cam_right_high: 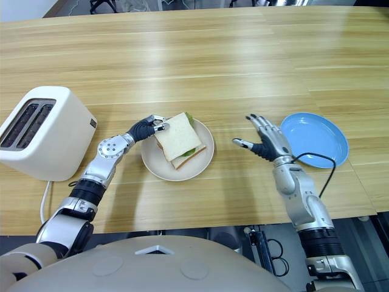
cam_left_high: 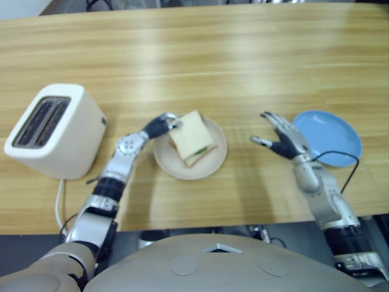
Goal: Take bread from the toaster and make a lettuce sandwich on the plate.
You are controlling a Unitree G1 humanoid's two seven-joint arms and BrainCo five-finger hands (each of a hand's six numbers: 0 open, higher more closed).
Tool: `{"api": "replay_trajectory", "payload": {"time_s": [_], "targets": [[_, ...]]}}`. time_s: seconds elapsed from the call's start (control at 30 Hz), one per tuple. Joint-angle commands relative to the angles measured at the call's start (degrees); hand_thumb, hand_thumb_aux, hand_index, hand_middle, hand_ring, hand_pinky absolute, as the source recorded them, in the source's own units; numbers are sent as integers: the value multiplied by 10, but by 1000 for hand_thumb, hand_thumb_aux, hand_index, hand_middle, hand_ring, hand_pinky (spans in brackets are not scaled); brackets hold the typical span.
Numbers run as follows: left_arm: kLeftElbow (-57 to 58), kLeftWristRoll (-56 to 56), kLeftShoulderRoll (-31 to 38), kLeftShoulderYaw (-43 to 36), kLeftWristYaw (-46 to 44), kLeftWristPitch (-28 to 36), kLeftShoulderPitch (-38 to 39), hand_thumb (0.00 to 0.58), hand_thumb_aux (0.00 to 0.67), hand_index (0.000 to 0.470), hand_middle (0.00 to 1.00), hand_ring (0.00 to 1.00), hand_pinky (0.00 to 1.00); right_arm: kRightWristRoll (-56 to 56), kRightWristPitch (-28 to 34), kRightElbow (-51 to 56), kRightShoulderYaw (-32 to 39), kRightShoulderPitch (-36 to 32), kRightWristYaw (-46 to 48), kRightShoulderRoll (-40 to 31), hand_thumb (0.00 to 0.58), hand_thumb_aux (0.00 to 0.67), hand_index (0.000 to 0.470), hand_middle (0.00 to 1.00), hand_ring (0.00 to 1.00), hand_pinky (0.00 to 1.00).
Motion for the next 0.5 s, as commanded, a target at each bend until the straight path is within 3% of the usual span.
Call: {"api": "replay_trajectory", "payload": {"time_s": [0.03, 0.5], "targets": [[20, 37, 11, -18, 14, -18, -3, 580, 670, 460, 1000, 1000, 1000, -21, -21, -30, 48, -8, 33, -1, 0, 0, 0, 0, 0, 0], [69, 146, 21, -86, 71, -50, 4, 580, 670, 460, 1000, 1000, 1000, -77, -67, -80, 181, -93, 114, 31, 0, 0, 0, 0, 0, 0]]}}
